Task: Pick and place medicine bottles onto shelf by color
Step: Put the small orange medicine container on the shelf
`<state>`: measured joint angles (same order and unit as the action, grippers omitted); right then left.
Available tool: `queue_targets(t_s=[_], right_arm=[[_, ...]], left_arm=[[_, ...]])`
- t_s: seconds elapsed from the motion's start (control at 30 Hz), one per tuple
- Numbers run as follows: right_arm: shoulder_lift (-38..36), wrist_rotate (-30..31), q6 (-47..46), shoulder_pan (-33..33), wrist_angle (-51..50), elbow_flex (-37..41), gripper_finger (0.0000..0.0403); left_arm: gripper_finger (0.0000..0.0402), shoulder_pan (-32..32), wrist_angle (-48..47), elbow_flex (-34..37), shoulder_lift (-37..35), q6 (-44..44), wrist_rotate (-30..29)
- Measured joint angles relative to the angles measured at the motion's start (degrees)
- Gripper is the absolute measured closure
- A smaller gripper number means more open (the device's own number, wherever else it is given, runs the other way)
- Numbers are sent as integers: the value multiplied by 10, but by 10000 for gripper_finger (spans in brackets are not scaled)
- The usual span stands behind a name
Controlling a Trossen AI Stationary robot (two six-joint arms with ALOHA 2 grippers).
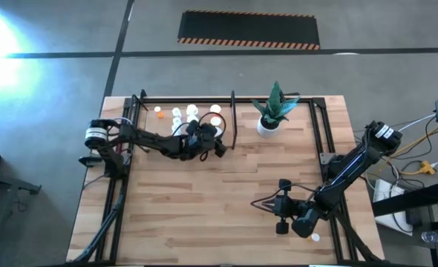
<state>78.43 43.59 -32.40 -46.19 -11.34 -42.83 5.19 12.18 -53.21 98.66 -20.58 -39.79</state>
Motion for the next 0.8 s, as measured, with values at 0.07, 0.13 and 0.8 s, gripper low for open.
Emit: queue_targets(t_s=[0.07,0.13,0.8], right_arm=[[0,0,0,0,0,0,394],[0,0,0,0,0,0,394],[0,0,0,0,0,0,394]], left_arm=[[195,1,3,0,4,2,-1],[193,2,3,0,8,4,-3],[156,9,2,-1,7,18,6]])
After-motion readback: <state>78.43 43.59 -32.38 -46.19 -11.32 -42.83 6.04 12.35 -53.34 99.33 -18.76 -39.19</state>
